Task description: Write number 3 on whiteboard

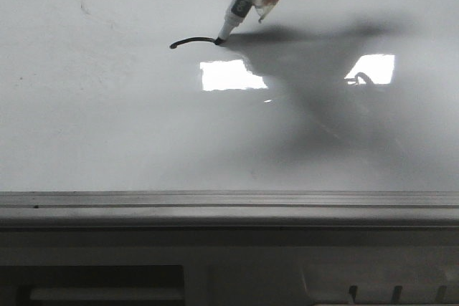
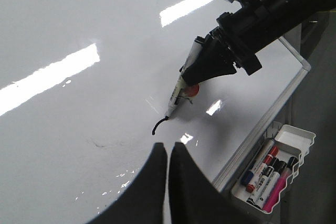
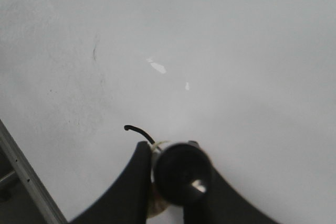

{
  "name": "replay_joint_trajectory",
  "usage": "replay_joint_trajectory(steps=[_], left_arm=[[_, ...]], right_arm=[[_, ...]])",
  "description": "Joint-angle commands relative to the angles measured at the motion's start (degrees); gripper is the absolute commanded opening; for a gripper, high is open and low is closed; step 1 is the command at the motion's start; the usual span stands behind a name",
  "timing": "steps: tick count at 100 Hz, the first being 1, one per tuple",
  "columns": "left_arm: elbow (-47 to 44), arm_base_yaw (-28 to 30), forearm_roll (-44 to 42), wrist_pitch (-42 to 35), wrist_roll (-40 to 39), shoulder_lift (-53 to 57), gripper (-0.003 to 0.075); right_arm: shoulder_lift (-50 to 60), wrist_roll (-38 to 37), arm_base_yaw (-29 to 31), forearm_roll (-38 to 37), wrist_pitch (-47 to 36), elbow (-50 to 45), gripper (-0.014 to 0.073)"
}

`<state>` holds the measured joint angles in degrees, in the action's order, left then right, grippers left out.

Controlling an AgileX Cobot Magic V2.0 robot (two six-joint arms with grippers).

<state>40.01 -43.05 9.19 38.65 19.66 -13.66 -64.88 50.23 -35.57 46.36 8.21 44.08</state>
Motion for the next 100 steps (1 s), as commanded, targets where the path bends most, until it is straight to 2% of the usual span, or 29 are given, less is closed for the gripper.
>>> replay_joint_trajectory(steps=[1, 24, 42, 59, 83, 100], left_arm=[[1.39, 0.16, 1.44, -4.11, -0.77, -0.8, -0.0021], [1.39, 0.16, 2.14, -4.11, -0.77, -0.8, -0.0021], [1.39, 0.16, 2.14, -4.11, -0.77, -0.8, -0.0021], [1.39, 0.16, 2.14, -4.11, -0.77, -0.8, -0.0021], [1.39, 0.16, 2.14, -4.11, -0.77, -0.8, -0.0021], [1.39, 0.16, 2.14, -4.11, -0.77, -0.8, -0.0021]], right_arm=[[0.18, 1.09, 0.55, -0.63, -2.3, -0.21, -0.0056], [-4.88, 1.09, -5.0, -0.12, -6.19, -0.23, -0.0056], [-5.47, 1.09, -5.56, 0.36, -6.31, -0.23, -0.0056], [-2.98, 1.09, -2.88, 0.36, -5.58, -0.23, -0.0056], [2.61, 1.09, 2.44, 0.26, -0.01, -1.96, -0.0056], [2.42, 1.0, 1.75, 1.61, 0.59, -4.61, -0.0056]])
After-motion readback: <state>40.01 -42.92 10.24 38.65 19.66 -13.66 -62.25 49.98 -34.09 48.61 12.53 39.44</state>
